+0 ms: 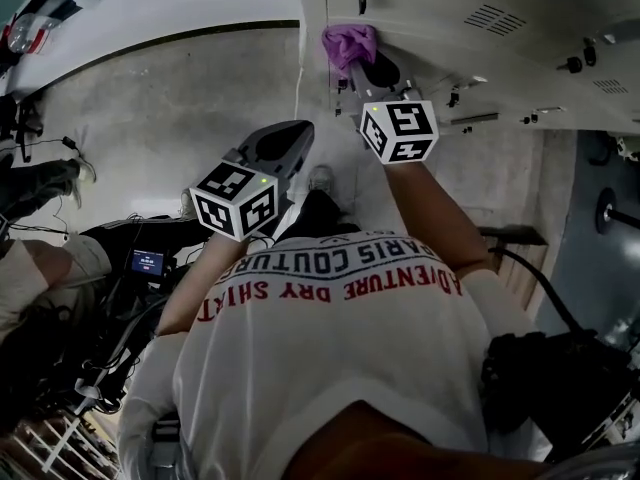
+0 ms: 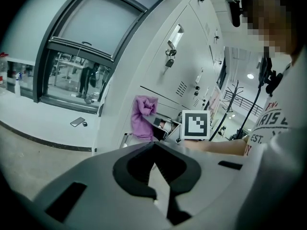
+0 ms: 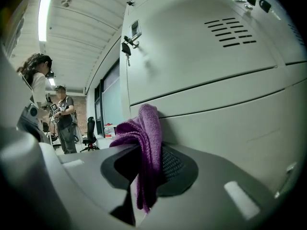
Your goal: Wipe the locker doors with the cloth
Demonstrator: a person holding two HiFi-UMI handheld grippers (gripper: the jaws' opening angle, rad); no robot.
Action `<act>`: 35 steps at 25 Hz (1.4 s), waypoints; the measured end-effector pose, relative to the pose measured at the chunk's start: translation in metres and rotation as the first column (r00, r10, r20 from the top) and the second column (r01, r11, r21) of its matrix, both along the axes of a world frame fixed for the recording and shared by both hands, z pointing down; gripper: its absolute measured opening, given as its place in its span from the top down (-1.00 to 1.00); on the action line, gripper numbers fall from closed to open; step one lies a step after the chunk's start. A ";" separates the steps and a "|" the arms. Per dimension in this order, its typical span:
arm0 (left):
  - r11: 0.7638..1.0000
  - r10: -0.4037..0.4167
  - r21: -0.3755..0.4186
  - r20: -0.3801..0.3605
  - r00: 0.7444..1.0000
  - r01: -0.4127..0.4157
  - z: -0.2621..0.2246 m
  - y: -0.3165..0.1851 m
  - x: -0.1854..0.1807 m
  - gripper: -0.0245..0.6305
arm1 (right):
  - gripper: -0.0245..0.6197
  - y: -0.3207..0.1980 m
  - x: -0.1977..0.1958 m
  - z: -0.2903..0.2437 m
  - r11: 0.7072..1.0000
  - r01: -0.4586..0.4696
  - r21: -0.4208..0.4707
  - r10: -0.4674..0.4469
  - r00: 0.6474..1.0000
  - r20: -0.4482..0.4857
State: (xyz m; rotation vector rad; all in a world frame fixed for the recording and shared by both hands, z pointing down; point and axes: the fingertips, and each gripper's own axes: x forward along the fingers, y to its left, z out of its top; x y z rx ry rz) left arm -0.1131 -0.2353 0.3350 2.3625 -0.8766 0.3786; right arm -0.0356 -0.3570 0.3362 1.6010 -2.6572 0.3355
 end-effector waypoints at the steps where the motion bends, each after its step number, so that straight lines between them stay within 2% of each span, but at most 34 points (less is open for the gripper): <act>1: 1.000 0.003 -0.004 -0.001 1.000 -0.003 0.002 0.000 0.003 0.92 | 0.73 0.000 0.008 0.001 1.000 -0.012 0.000 0.012 1.000 -0.002; 12: 0.998 0.058 -0.019 -0.006 0.998 -0.058 0.012 0.012 0.035 0.92 | 0.73 0.011 0.115 0.008 0.983 -0.181 0.018 0.182 0.982 -0.055; 18: 0.996 0.085 -0.029 -0.001 0.996 -0.085 0.015 0.020 0.045 0.92 | 0.73 0.019 0.172 0.011 0.958 -0.285 0.009 0.285 0.957 -0.060; 23: 0.995 0.098 -0.033 0.002 0.995 -0.098 0.018 0.021 0.047 0.92 | 0.73 0.024 0.211 0.014 0.926 -0.378 0.000 0.377 0.924 -0.063; 31: 0.996 0.089 -0.029 -0.003 0.996 -0.089 0.018 0.020 0.044 0.92 | 0.73 0.028 0.217 0.017 0.917 -0.398 -0.015 0.397 0.917 -0.046; 35: 0.998 0.062 -0.031 -0.011 0.998 -0.062 0.017 0.018 0.036 0.92 | 0.73 0.040 0.189 0.022 0.938 -0.345 -0.022 0.345 0.938 -0.028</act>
